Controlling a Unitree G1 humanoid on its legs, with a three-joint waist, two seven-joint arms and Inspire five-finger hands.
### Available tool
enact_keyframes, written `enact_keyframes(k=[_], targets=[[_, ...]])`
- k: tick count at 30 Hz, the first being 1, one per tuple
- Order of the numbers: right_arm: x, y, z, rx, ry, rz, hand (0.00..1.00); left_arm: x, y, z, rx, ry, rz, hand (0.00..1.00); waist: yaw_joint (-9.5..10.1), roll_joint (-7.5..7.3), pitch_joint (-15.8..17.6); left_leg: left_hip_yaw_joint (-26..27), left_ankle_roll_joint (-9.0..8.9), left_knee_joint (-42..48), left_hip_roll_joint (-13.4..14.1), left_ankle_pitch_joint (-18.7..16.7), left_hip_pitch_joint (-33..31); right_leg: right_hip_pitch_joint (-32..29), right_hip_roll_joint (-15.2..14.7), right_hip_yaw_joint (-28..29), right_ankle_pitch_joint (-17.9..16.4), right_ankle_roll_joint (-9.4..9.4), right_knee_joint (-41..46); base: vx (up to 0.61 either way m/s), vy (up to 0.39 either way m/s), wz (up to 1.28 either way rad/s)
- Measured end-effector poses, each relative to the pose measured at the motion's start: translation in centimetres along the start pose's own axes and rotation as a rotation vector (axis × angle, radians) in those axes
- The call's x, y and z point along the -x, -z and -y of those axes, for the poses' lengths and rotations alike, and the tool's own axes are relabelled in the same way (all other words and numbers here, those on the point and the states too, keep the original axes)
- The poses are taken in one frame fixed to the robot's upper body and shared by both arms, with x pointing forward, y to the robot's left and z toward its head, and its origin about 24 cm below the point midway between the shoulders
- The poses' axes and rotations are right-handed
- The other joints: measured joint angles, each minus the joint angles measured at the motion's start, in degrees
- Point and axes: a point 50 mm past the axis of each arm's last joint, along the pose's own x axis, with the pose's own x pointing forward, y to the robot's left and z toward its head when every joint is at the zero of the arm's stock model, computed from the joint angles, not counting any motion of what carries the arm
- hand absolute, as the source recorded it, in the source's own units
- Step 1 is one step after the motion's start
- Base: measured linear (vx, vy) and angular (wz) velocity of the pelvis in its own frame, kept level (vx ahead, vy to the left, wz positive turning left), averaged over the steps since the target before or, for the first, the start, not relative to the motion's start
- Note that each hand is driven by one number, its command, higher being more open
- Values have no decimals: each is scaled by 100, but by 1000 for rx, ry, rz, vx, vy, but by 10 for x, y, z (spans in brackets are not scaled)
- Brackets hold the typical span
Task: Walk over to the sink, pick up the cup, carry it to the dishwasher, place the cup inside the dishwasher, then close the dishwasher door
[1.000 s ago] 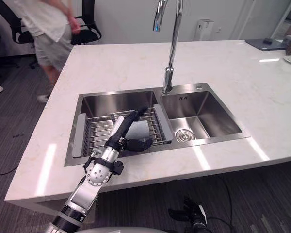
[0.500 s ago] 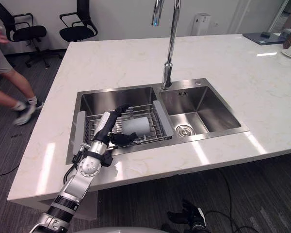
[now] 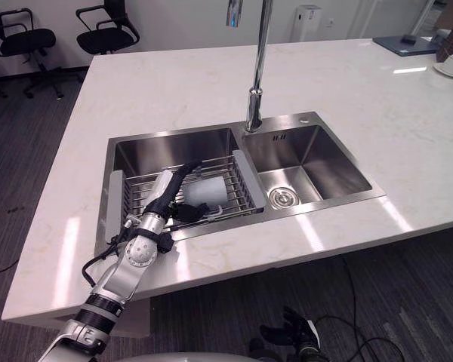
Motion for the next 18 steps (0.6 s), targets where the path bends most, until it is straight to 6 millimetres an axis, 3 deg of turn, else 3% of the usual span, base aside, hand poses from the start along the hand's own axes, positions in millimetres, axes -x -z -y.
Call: enact_keyframes(k=[18], targets=[[0, -3, 3, 11, 0, 14, 90, -17, -5, -7, -275, 146, 85, 90, -110, 83, 72, 6, -1, -7, -1, 0, 15, 21, 1, 6, 20, 7, -32, 0, 0, 0]])
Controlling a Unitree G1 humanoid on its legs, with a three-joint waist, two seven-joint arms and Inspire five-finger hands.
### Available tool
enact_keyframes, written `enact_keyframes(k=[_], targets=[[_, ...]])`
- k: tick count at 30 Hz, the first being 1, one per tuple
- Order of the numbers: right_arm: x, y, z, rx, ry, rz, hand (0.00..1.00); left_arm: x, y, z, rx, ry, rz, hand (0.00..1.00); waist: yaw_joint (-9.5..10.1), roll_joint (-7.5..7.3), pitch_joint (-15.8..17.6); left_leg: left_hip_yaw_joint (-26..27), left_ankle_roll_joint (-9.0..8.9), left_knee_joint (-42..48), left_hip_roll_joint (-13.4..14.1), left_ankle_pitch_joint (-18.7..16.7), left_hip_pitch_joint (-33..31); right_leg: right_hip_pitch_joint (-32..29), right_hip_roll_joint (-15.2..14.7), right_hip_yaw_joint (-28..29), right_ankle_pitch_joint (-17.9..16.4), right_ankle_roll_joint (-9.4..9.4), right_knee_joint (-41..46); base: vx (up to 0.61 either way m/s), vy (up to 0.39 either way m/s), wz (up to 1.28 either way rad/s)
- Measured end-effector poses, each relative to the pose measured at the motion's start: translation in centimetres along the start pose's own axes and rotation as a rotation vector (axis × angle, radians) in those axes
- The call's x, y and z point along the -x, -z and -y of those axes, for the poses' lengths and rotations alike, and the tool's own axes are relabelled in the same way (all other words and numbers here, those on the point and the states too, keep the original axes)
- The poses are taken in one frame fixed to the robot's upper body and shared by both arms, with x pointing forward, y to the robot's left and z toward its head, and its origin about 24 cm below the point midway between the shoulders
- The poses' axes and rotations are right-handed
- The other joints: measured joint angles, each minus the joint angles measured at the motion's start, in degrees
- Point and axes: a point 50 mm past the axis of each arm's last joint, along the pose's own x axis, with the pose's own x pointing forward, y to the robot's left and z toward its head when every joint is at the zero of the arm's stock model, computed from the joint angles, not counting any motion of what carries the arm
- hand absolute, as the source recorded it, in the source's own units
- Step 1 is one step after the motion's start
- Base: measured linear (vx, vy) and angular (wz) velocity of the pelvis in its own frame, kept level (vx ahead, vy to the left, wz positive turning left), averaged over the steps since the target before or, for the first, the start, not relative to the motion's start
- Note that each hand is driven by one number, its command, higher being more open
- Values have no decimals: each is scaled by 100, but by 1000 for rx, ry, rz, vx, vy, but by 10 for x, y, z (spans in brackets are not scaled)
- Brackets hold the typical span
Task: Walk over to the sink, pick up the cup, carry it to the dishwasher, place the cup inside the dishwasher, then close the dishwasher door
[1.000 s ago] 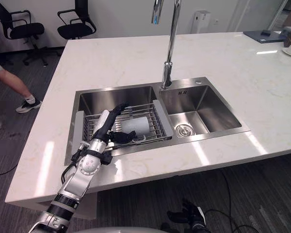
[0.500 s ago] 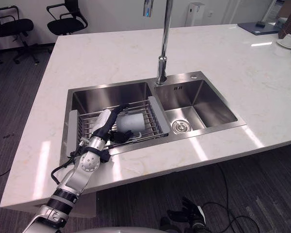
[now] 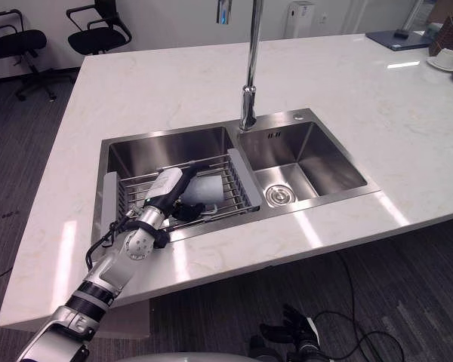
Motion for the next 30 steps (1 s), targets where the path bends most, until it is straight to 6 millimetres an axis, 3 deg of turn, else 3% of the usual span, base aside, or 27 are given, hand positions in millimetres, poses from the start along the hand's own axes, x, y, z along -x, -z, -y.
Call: enact_keyframes(k=[3, 4, 15, 24, 30], targets=[[0, -1, 3, 11, 0, 3, 90, -6, 3, -2, -65, 47, 4, 90, -31, 33, 61, 4, -1, 0, 1, -1, 42, 37, 0, 6, 3, 2, -3, 0, 0, 0], [-1, -3, 4, 19, -3, 8, 90, -7, 3, -4, -82, 52, 9, 30, -55, 28, 98, 3, -1, 0, 2, -1, 52, 48, 0, 7, 9, 11, -5, 0, 0, 0], [-4, -11, 4, 39, -23, 27, 90, -20, 3, -26, -244, 148, 64, 30, -187, 64, 156, 113, -2, 0, -2, -2, 74, 81, 1, 122, 137, 9, -160, -14, -1, -4], [-5, -15, 4, 58, -30, 39, 90, -19, 7, -30, -193, 156, 52, 30, -252, 90, 171, 127, -2, 8, -2, 0, 89, 87, 1, 136, 145, 7, -158, -14, -2, -1], [-5, -15, 4, 57, -27, 38, 90, -19, -15, -33, -94, 76, 129, 30, -183, 95, 175, 53, 0, 14, -2, 2, 88, 152, 0, 65, 143, 6, -152, -8, -10, 5]])
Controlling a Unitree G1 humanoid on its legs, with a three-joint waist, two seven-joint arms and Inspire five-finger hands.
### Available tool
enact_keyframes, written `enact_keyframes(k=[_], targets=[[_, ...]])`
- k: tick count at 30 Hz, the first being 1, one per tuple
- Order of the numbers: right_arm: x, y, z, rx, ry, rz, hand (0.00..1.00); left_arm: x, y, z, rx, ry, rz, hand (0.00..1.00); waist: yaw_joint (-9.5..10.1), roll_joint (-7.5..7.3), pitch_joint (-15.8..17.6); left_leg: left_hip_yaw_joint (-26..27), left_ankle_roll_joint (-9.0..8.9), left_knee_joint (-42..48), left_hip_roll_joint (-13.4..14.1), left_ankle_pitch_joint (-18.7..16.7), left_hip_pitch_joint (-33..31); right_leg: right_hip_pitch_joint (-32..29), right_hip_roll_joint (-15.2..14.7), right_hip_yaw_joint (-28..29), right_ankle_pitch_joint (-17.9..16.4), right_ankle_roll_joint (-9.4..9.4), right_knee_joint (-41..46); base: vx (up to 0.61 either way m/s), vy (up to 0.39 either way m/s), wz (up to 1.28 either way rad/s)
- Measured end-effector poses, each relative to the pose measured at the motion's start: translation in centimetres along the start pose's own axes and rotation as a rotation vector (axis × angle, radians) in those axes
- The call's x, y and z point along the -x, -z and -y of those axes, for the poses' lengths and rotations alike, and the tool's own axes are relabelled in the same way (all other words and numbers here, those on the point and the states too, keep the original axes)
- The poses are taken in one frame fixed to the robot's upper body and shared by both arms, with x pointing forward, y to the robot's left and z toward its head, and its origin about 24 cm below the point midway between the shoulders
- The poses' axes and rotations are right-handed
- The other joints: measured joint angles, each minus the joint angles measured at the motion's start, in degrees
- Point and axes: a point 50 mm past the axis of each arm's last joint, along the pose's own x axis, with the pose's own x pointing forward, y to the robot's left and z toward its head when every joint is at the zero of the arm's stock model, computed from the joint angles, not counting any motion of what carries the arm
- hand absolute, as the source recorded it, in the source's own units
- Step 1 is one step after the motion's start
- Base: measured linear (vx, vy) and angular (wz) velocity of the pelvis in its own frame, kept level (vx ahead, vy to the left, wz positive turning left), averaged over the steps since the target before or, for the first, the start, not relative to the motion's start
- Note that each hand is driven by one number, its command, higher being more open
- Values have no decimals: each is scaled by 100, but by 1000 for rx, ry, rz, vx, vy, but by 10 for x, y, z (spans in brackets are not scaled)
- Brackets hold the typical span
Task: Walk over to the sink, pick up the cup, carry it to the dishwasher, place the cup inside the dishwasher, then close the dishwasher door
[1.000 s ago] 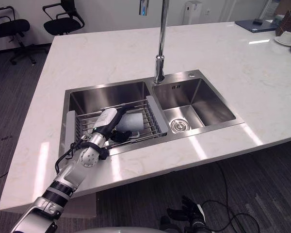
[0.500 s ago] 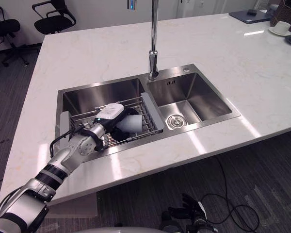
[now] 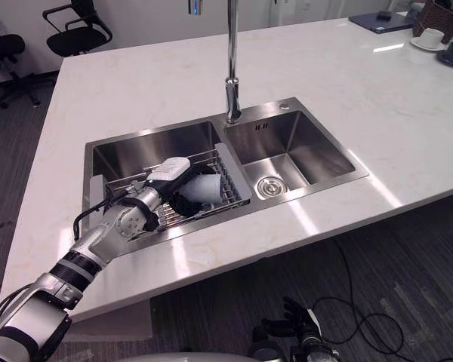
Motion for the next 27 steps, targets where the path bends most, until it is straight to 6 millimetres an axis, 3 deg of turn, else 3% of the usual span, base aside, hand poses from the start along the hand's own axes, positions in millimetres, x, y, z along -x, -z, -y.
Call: enact_keyframes(k=[7, 11, 18, 27], targets=[[0, -2, 0, -4, 2, 8, 90, 0, -44, -26, 141, -233, 163, 30, 171, 1, 1, -55, -1, 37, 8, -3, 17, -82, -1, 9, -198, 19, 308, -21, -6, 4], [-1, -4, -2, -11, 1, 16, 90, 11, -63, -44, 225, -366, 256, 30, 198, -1, -1, -56, -4, 37, 11, -9, 52, -126, 2, 37, -287, 29, 467, -2, -1, -1], [2, -3, -2, -27, 6, 25, 90, 34, -66, -44, 426, -491, 271, 30, 265, -5, -6, -51, -8, 49, 22, -13, 74, -171, 17, 83, -331, 29, 594, -8, -4, -1], [6, 6, -4, -40, 18, 6, 90, 63, -54, -18, 753, -555, 167, 30, 441, -23, -56, -27, -14, 116, 29, -29, 94, -164, 20, 121, -331, 30, 661, -14, -2, -1]])
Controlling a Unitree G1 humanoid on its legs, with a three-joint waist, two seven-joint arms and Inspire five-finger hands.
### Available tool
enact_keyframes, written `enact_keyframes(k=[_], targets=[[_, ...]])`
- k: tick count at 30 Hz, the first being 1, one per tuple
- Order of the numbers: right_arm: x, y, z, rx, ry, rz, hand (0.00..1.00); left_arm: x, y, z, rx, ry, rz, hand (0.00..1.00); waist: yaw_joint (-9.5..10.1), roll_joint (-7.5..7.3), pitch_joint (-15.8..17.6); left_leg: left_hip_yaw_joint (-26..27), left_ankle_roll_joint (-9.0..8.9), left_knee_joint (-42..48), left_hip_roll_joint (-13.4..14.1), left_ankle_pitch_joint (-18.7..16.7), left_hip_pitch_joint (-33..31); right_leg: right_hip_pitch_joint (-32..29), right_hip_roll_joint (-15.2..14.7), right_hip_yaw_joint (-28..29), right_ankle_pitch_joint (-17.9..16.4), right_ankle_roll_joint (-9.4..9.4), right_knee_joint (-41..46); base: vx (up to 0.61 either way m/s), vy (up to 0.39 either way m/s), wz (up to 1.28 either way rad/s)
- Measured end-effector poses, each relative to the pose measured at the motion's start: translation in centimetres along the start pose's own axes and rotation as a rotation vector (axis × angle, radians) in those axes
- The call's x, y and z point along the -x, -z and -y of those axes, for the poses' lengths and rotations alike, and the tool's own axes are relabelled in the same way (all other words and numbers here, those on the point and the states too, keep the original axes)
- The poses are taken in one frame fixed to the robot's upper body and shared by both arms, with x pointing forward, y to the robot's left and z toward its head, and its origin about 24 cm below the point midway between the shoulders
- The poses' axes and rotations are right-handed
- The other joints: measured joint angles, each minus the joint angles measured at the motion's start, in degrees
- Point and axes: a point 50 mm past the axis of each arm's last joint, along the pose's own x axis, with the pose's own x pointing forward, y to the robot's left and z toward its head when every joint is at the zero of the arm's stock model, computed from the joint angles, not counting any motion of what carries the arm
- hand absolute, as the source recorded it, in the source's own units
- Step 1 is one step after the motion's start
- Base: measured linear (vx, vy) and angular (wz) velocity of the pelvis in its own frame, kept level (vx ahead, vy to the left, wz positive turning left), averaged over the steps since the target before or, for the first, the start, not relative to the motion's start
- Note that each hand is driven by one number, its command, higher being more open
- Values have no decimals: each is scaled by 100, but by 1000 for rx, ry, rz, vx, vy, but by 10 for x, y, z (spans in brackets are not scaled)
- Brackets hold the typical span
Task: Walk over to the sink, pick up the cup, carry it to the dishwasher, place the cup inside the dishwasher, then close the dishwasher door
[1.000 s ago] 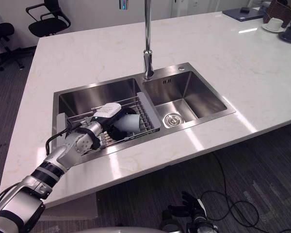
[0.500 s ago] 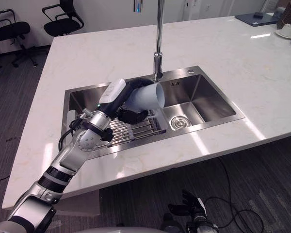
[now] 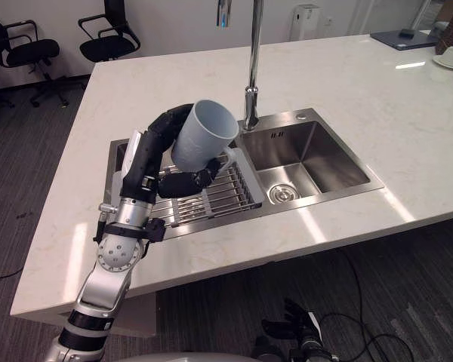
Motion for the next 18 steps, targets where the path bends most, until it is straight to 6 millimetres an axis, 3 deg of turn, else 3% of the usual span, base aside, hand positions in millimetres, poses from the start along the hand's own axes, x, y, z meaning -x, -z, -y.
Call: enact_keyframes(k=[10, 15, 18], targets=[[6, 1, -3, -22, 16, 25, 90, 41, 7, 3, 147, -66, -130, 30, 212, -77, -83, 268, -25, 570, 124, -349, -229, -186, 79, 274, 1, 6, 144, -16, -3, -14], [8, -22, -19, -54, -15, 138, 90, 43, -13, 1, 211, -116, -63, 30, 349, -162, -26, 457, -36, 1395, 389, -733, -631, -665, 212, 406, -79, 103, 852, -51, -7, -27], [9, -39, -24, -70, -15, 206, 90, 41, -24, 1, 227, -129, -18, 30, 415, -212, -4, 463, 98, 1770, 424, -937, -820, -774, 168, 362, -372, 226, 1182, -153, -14, 2]])
